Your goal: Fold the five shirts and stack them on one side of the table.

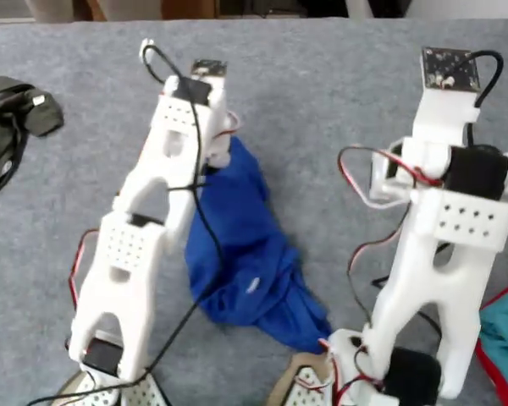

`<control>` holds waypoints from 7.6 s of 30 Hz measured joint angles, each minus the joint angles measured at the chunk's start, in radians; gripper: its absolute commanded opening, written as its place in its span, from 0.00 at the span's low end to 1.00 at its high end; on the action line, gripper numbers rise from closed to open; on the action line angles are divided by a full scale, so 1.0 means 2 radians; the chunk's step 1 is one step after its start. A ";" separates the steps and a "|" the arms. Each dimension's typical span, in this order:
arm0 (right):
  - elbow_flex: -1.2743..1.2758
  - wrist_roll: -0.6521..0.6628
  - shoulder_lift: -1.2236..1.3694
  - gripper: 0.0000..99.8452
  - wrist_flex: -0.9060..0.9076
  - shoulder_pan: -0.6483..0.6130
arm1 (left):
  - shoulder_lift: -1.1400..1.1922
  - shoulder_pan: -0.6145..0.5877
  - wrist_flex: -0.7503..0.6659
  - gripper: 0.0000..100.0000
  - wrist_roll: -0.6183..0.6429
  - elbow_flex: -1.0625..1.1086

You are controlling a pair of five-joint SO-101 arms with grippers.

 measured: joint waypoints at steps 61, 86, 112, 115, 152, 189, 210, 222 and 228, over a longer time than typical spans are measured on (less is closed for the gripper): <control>0.032 0.000 0.085 0.27 0.000 0.001 | -0.380 -0.005 0.008 0.02 0.012 -0.261; 0.061 0.005 0.087 0.27 -0.025 0.088 | -0.484 0.162 0.008 0.16 0.010 0.125; -0.056 0.139 0.190 0.27 -0.001 0.239 | -0.470 0.027 0.008 0.13 0.060 0.387; -0.056 0.139 0.187 0.27 -0.001 0.201 | -0.433 0.014 0.007 0.01 0.030 0.446; 0.023 0.098 0.150 0.27 0.000 0.081 | -0.132 0.059 -0.025 0.02 0.115 0.331; 0.037 0.098 0.150 0.27 0.000 0.079 | -0.349 -0.155 0.008 0.02 0.104 -0.205; 0.081 0.098 0.150 0.27 0.000 -0.018 | -0.559 -0.127 0.002 0.02 0.026 -0.141; 0.089 0.098 0.150 0.27 0.000 -0.018 | -0.555 0.003 -0.103 0.02 0.026 0.131; 0.096 0.098 0.150 0.27 0.000 0.016 | -0.545 0.049 -0.132 0.05 0.025 0.249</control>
